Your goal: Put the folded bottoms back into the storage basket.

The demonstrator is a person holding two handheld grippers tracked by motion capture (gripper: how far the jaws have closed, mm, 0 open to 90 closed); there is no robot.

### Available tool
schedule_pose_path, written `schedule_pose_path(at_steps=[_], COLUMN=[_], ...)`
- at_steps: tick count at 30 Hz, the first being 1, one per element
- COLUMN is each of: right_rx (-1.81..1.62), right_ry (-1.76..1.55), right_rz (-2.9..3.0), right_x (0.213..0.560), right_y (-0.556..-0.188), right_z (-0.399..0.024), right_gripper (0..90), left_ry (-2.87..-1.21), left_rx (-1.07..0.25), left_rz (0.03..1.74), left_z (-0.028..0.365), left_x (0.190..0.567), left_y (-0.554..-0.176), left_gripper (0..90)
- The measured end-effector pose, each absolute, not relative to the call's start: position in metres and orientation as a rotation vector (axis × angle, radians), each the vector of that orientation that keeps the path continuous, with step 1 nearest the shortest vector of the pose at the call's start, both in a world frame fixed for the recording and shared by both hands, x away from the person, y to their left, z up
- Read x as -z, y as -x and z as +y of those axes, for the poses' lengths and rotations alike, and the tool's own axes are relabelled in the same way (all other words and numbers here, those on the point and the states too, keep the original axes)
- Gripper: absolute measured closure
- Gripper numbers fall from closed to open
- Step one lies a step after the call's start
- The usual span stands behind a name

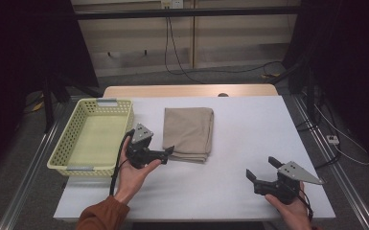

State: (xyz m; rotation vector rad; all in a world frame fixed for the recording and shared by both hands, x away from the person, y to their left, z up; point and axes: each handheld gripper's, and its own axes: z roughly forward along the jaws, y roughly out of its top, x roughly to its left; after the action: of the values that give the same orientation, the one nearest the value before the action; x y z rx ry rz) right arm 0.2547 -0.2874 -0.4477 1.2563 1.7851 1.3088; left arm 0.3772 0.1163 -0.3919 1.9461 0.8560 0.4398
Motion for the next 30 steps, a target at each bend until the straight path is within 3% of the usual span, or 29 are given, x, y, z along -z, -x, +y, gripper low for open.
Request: schedule_pose_path(at_steps=[13,23,30], right_rx=[-1.309,-1.307,-1.307], right_ry=[-1.255,-1.257,-1.258], right_rz=[1.791,1.79,1.801], right_x=[0.448,0.448,0.449], right_y=[-0.255,-0.255,-0.255], right_z=[-0.287,-0.287,-0.287], right_gripper=[4.9,4.9,4.7], left_ry=[-1.908,-1.978,-1.961], left_rx=[-0.414,-0.418,-0.402], left_rz=[0.897,0.864,0.963], left_z=[0.104,0.092,0.091], left_x=[0.384,0.383,0.396], left_y=[-0.394,-0.404,-0.426], left_gripper=[5.8,4.7,5.6])
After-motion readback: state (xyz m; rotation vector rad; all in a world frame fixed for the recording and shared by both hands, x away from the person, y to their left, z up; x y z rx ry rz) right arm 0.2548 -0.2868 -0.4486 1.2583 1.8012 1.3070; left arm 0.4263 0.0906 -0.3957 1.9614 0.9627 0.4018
